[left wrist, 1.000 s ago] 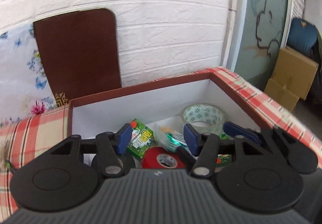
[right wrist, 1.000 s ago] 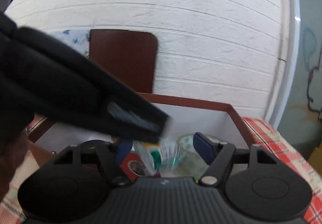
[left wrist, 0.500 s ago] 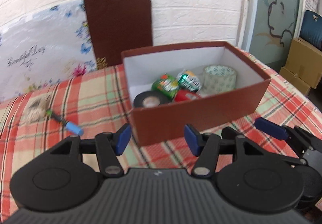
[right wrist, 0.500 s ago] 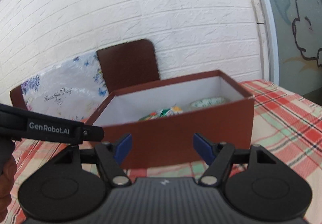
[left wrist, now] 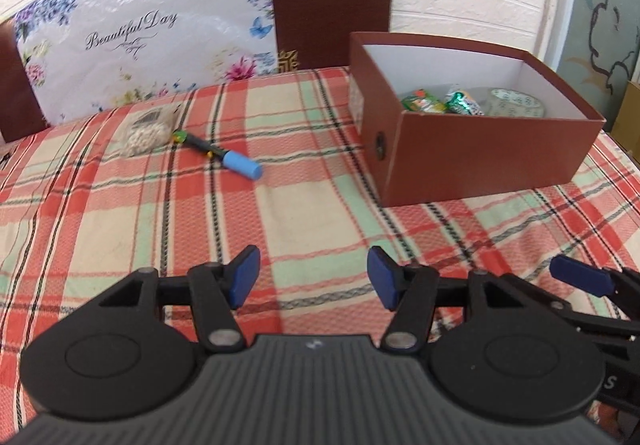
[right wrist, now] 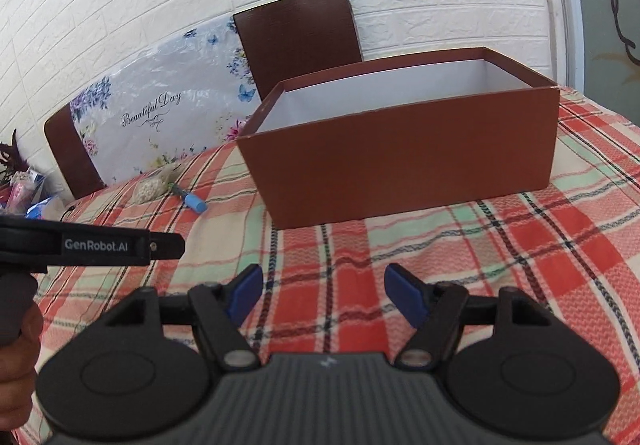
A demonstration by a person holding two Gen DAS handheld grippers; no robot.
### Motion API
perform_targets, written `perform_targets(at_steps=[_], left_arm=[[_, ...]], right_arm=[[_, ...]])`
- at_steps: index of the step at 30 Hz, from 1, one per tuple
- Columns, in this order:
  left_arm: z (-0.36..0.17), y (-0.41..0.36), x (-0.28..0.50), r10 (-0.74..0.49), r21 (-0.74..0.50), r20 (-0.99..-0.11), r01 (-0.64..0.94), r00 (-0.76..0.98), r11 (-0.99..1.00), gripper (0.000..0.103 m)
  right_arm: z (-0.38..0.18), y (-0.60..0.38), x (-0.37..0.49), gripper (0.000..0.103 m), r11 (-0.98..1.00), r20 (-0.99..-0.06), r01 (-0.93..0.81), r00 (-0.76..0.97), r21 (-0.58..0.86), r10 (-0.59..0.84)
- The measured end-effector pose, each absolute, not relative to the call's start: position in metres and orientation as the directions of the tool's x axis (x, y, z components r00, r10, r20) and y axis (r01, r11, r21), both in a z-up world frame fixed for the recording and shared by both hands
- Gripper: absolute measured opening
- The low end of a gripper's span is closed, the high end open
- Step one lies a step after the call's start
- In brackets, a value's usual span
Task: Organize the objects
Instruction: 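Move the right gripper over the blue-capped marker, then grasp the blue-capped marker by its cap with the right gripper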
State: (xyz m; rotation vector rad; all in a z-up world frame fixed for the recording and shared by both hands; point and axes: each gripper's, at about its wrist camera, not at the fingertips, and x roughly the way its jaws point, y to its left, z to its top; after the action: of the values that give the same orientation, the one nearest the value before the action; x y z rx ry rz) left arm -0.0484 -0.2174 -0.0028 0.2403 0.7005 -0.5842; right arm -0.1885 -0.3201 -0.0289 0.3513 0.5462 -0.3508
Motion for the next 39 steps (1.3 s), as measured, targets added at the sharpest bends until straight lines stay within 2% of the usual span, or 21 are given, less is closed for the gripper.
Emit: perform_targets(at_steps=[12,17,20,21,24,25,30,36,37,38,39], left_arm=[[-0.028,-0.176,-0.009,-0.368,0.006,-0.665,0.498,0.649,0.867,0.063],[-0.038,-0.129,0.028,-0.260,0.029,-0.625,0.354,0.736,0.935,0.066],[-0.054,-0.095,0.054,-0.184,0.008,-0.624,0.242,0.759,0.970,0.066],[-0.061,-0.085,0.059,-0.176,-0.009,-0.624,0.218,0.761,0.976,0.070],[-0.068,-0.068,0.053,-0.221,-0.076,-0.545,0.214,0.809,0.974,0.074],[-0.067,-0.069,0.051,-0.237,-0.083,-0.535,0.229,0.811,0.970,0.074],[-0.068,-0.076,0.053,-0.239,-0.067,-0.529,0.240,0.814,0.968,0.074],[-0.071,-0.075,0.057,-0.251,-0.074,-0.526,0.250,0.812,0.965,0.075],[-0.071,-0.075,0.058,-0.252,-0.077,-0.526,0.250,0.812,0.965,0.075],[-0.071,-0.075,0.058,-0.253,-0.079,-0.525,0.250,0.812,0.965,0.075],[-0.071,-0.075,0.058,-0.255,-0.081,-0.525,0.250,0.812,0.965,0.075]], right_arm=[[-0.047,-0.300,-0.164,0.070,0.903,-0.635,0.392,0.746,0.175,-0.201],[-0.056,-0.284,-0.144,0.069,0.933,-0.668,0.329,0.728,0.143,-0.154],[-0.059,-0.266,-0.121,0.062,0.964,-0.673,0.248,0.729,0.093,-0.123],[-0.059,-0.258,-0.111,0.057,0.975,-0.671,0.212,0.733,0.070,-0.112],[-0.063,-0.238,-0.073,0.046,0.991,-0.654,0.131,0.748,-0.019,-0.111],[-0.063,-0.234,-0.059,0.045,0.991,-0.643,0.126,0.756,-0.042,-0.123],[-0.069,-0.236,0.018,0.045,0.988,-0.598,0.126,0.786,-0.090,-0.155],[-0.073,-0.242,0.083,0.051,0.991,-0.604,0.101,0.786,-0.088,-0.134],[-0.073,-0.243,0.085,0.049,0.993,-0.609,0.087,0.784,-0.078,-0.116],[-0.073,-0.241,0.083,0.032,0.996,-0.612,0.059,0.786,-0.068,-0.088],[-0.073,-0.237,0.078,0.021,0.996,-0.610,0.047,0.787,-0.082,-0.087]])
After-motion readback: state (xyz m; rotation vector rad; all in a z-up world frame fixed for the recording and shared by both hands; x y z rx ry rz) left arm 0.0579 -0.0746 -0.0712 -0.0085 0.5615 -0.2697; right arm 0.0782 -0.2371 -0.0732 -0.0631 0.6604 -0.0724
